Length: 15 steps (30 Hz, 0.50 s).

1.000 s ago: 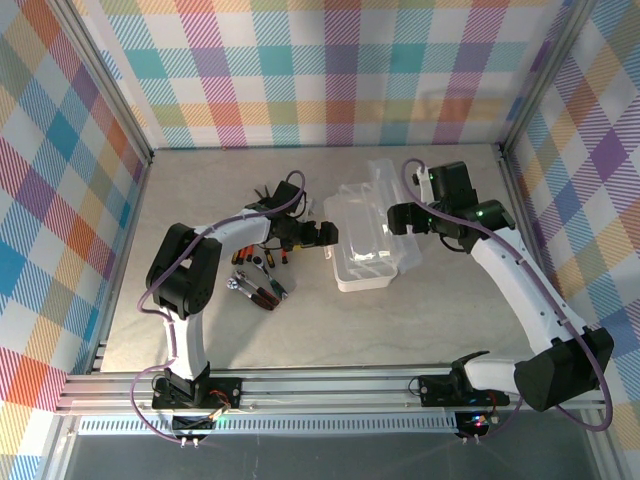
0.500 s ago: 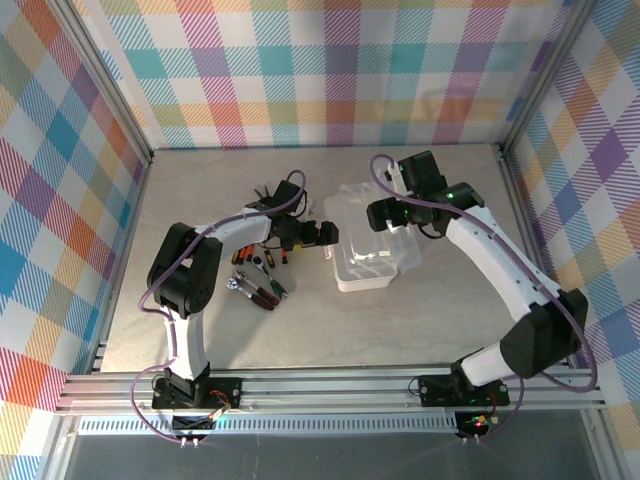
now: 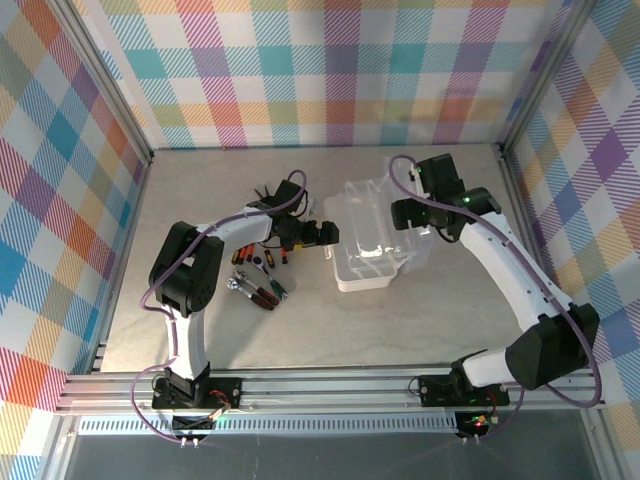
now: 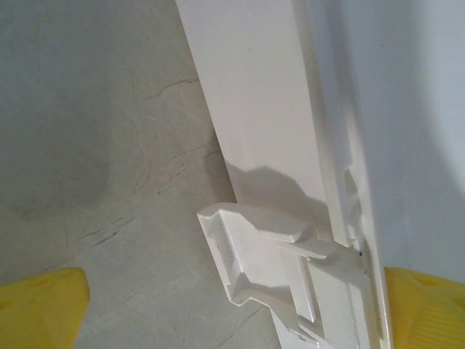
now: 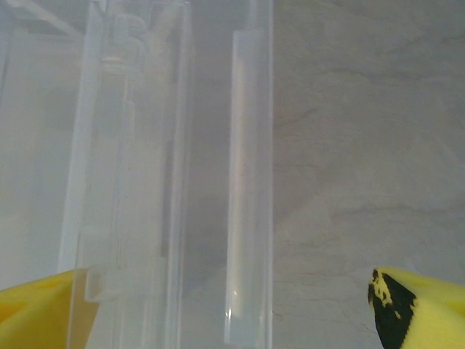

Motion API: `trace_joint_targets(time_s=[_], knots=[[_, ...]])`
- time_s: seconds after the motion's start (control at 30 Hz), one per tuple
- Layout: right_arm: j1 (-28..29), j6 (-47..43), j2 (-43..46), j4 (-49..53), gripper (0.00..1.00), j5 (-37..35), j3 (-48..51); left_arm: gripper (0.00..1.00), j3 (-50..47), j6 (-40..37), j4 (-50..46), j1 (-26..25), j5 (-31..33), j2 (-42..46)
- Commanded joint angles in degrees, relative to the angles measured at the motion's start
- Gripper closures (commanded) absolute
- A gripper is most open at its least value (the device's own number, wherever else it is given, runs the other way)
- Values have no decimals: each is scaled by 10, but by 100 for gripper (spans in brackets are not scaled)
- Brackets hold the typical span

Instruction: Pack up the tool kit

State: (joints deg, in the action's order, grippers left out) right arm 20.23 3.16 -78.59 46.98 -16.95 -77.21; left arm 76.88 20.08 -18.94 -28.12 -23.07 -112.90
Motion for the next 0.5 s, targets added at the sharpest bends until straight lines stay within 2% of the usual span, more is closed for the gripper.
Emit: trace_joint_targets(time_s=[0.0, 0.17, 0.47], knots=[[-20, 6, 14, 10, 6, -1, 20, 0, -1, -5, -7, -6, -1, -2], [-49, 9, 28, 8, 6, 9, 41, 0, 0, -8, -12, -6, 0, -3], [-59, 6, 40, 14, 6, 11, 36, 0, 7, -12, -21, -5, 7, -5]])
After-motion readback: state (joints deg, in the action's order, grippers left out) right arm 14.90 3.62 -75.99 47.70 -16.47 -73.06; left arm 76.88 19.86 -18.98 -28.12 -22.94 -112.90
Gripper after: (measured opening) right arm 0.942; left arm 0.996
